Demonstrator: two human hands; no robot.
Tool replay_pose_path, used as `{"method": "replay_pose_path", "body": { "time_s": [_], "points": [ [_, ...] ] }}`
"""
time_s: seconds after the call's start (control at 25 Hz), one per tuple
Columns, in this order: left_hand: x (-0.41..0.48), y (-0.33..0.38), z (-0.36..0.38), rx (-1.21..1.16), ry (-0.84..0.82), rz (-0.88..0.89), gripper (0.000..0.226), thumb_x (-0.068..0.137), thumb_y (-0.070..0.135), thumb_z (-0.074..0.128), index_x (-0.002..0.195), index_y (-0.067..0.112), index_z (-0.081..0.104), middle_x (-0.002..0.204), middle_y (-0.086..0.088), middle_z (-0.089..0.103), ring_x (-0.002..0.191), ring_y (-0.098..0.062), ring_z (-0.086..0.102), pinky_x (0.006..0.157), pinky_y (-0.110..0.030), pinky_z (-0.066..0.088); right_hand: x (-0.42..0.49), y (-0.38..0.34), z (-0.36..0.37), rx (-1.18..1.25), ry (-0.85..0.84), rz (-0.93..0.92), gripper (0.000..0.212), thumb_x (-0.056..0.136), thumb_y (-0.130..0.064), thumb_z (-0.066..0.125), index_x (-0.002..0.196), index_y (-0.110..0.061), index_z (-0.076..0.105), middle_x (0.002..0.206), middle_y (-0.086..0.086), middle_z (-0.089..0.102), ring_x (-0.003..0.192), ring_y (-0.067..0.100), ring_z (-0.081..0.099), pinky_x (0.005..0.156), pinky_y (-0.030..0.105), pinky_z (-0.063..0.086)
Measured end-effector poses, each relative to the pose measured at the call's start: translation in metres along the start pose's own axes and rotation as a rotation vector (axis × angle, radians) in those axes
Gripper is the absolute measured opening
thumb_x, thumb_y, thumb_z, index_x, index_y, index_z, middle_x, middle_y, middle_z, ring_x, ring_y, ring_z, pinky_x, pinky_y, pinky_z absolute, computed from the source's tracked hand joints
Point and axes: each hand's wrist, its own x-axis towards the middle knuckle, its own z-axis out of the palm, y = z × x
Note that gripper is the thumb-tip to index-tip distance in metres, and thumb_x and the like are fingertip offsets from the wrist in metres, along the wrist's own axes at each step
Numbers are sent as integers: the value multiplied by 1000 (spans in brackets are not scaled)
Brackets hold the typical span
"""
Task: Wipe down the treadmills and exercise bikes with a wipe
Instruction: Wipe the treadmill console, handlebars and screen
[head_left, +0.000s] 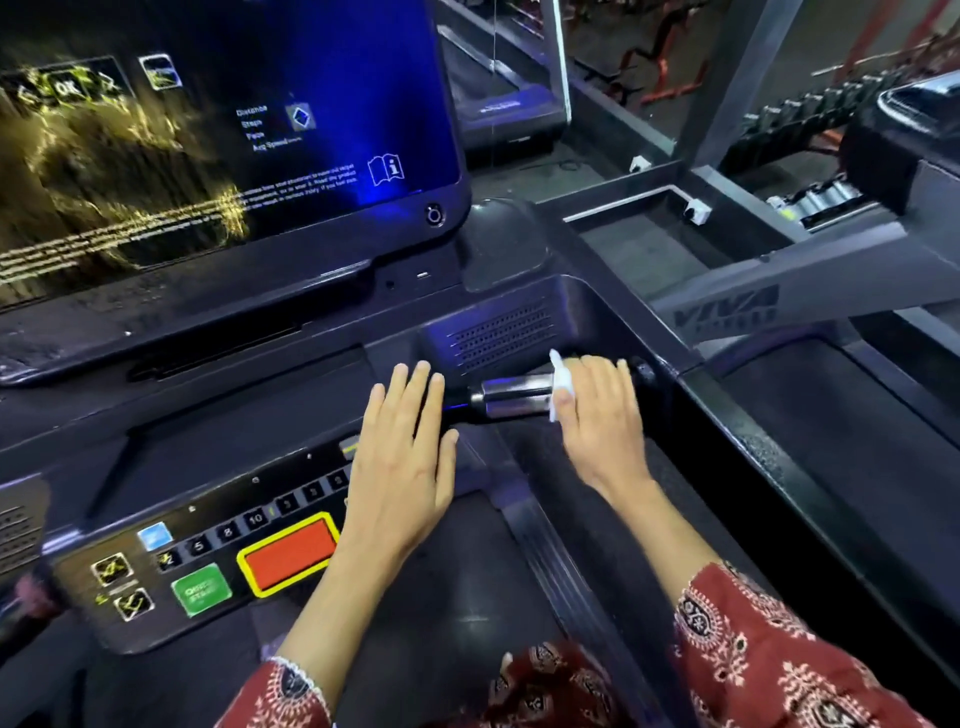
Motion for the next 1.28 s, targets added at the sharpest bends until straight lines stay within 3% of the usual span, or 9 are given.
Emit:
{"method": "replay_pose_path", "body": {
  "time_s": [0.08,0.2,0.32,0.48,0.68,0.88,1.08,1.2,1.28],
  "points": [
    [2,9,7,54,-30,25,47,91,20,42,128,-8,53,134,-23,52,133,-37,31,115,-40,12,3,-27,3,22,21,16,47,101,-28,21,115,-6,60,90,6,59,89,35,54,97,54,34],
    [4,13,10,111,-61,29,48,87,17,44,126,-8,54,130,-25,54,131,-37,33,114,-40,11,-1,-68,14,128,-24,-261,44,100,-25,30,130,-5,55,108,9,61,96,32,53,97,48,36],
    [8,17,10,123,-80,27,47,87,17,46,126,-9,54,126,-25,57,126,-40,45,114,-40,11,1,-12,15,43,-98,-365,45,101,-27,33,138,-9,49,120,14,57,107,36,54,100,48,35],
    [10,24,15,142,-124,30,47,89,19,41,123,-11,56,121,-27,60,114,-42,56,112,-44,18,-7,13,-2,84,14,-35,44,101,-31,30,130,-5,51,113,14,56,106,37,50,102,51,28],
    [19,23,17,133,-135,85,46,89,19,41,119,-10,57,116,-24,62,103,-40,61,104,-44,30,-15,-30,10,145,-29,-207,44,104,-30,26,139,-11,45,130,14,53,123,32,41,113,44,20],
    [22,25,22,137,-137,85,47,90,23,39,121,-7,59,116,-24,63,103,-39,62,101,-44,31,-26,1,5,140,77,294,54,103,-35,23,140,0,42,142,20,42,134,37,35,115,41,18],
    [30,25,28,96,-169,119,48,90,25,39,120,-5,59,114,-23,63,100,-38,62,93,-48,44,-12,-19,6,246,39,-16,56,105,-35,16,132,-2,52,125,15,52,119,35,44,109,45,29],
    [32,26,28,58,-184,136,48,90,25,39,119,-6,60,114,-24,63,99,-39,63,87,-47,51,-16,-5,21,306,148,435,64,104,-41,10,134,0,49,137,19,47,133,36,35,112,45,22],
    [33,24,29,42,-191,144,48,90,25,39,120,-6,59,115,-24,63,100,-38,63,86,-46,51,-19,-33,26,359,153,460,59,105,-37,13,137,-2,46,142,20,43,137,36,28,114,46,19]
  ]
}}
